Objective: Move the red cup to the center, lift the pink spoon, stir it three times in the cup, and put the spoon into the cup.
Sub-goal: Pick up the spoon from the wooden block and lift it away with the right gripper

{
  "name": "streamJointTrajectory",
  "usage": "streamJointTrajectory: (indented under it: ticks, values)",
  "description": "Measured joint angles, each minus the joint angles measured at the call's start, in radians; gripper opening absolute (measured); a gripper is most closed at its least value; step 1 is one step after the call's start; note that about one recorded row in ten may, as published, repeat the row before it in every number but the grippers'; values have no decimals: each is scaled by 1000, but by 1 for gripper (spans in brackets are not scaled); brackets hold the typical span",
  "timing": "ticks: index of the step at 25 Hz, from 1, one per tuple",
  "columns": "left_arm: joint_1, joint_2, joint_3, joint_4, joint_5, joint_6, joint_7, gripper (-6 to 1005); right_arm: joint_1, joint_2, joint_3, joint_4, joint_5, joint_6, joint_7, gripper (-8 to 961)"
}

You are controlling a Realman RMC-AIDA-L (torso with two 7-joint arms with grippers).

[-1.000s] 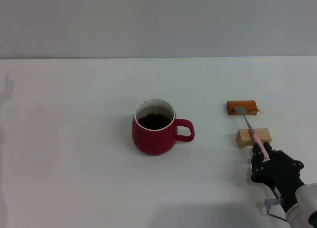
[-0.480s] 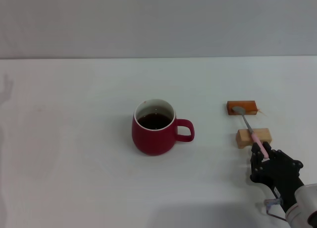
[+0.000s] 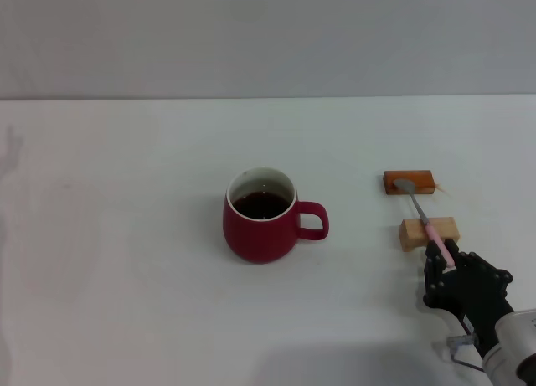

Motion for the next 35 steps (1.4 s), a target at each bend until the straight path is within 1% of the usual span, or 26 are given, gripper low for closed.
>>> streamJointTrajectory:
  ticks: [9, 13, 35]
  values:
    - [0, -1, 3, 0, 0, -2, 0, 838, 4, -1, 1, 0, 0, -26, -41, 165]
    - [0, -1, 3, 0, 0, -2, 0, 838, 0, 1, -3, 1, 0, -36, -95, 165]
    - [0, -3, 3, 0, 0, -4, -2, 838, 10, 3, 19, 9, 8, -54, -152, 164]
